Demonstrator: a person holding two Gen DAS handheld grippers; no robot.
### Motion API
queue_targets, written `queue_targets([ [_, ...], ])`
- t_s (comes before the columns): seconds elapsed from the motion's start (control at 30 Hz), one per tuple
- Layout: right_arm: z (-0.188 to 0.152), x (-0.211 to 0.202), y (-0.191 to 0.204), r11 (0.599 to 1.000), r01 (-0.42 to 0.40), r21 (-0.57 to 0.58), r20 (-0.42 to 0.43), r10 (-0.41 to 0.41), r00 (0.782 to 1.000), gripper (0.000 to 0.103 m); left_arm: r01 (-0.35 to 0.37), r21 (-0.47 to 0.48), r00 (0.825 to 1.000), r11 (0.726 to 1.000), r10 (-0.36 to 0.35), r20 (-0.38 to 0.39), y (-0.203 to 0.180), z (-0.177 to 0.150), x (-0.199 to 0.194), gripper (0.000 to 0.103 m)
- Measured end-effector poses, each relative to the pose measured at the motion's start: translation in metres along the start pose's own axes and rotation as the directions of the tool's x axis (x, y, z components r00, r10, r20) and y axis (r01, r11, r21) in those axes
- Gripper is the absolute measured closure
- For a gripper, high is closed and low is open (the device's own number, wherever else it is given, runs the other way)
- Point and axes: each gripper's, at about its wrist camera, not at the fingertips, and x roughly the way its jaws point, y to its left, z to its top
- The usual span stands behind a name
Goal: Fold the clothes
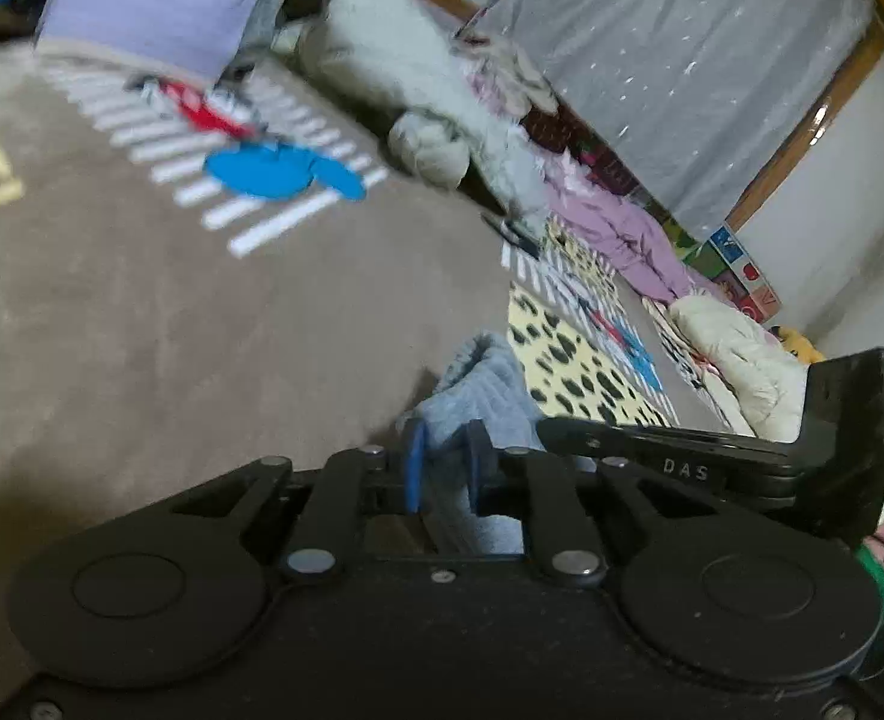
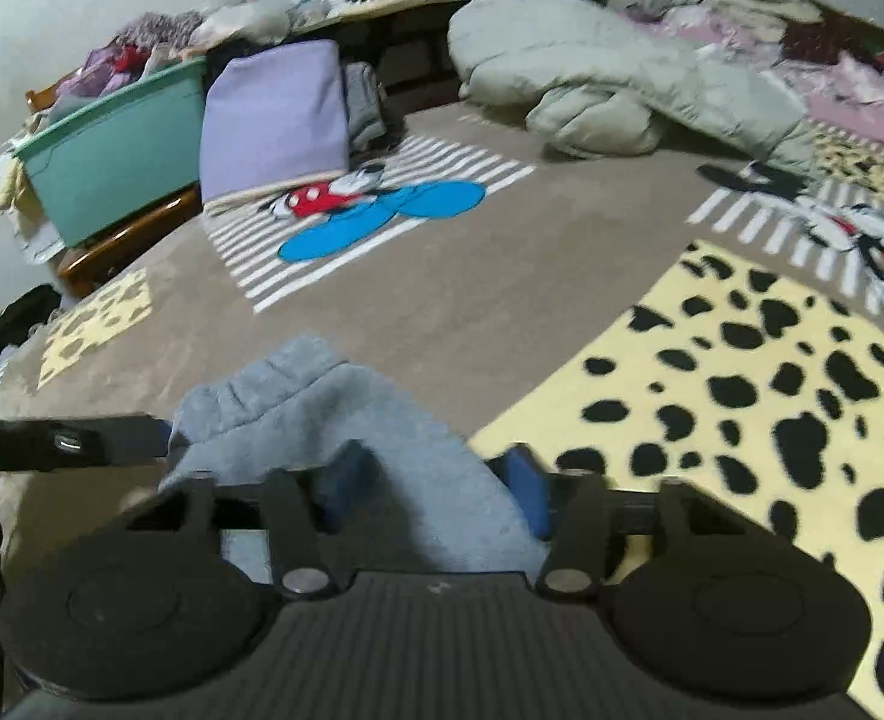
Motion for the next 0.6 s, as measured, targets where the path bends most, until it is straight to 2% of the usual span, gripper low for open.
queue_targets([
  [0.03,0.000,0.000,-0.001,1.000,0.011,-0.001,-0.001,-0.011,1.000,0.090,0.013,0.000,1.000,1.000,-0.013,0.017,-0.002,0.001,-0.002,0.092],
  [0.07,0.000,-0.002,0.000,1.000,0.030,-0.007,0.002,-0.030,1.000,0.096,0.029,-0.004,0.999,1.000,-0.029,0.040,-0.004,0.002,-0.004,0.093],
  [0.13,-0.002,-0.013,-0.004,1.000,0.013,0.006,0.031,-0.013,0.999,0.096,0.068,0.000,0.995,0.998,-0.068,0.077,-0.007,0.003,-0.006,0.093],
  [0.3,-0.004,-0.046,-0.008,0.999,0.055,0.002,0.118,-0.054,0.992,0.096,-0.032,-0.018,0.999,0.999,0.032,0.020,-0.005,0.000,0.012,0.093],
  [0.37,-0.004,-0.039,-0.013,0.997,0.069,0.024,0.095,-0.071,0.993,0.096,-0.038,-0.019,0.999,0.999,0.038,0.023,-0.006,0.001,0.010,0.093],
  [0.43,-0.004,-0.020,-0.007,0.996,0.091,-0.014,0.032,-0.090,0.995,0.093,-0.046,-0.031,0.998,0.998,0.048,0.039,-0.004,0.003,0.007,0.091],
  [0.47,-0.004,-0.016,-0.003,0.993,0.113,-0.030,0.026,-0.112,0.993,0.091,-0.059,-0.063,0.998,0.996,0.061,0.034,0.001,0.004,0.006,0.074],
  [0.53,-0.002,-0.014,0.002,0.989,0.146,-0.033,0.029,-0.145,0.989,0.085,-0.043,-0.123,0.998,0.991,0.049,0.042,0.011,0.006,0.001,0.048],
  [0.57,-0.002,-0.019,0.001,0.989,0.145,-0.016,0.043,-0.144,0.989,0.082,-0.026,-0.145,0.998,0.989,0.033,0.046,0.014,0.008,-0.003,0.048],
  [0.6,-0.002,-0.028,0.001,0.991,0.136,0.000,0.069,-0.135,0.988,0.073,-0.007,-0.171,0.999,0.985,0.015,0.042,0.016,0.008,-0.006,0.048],
])
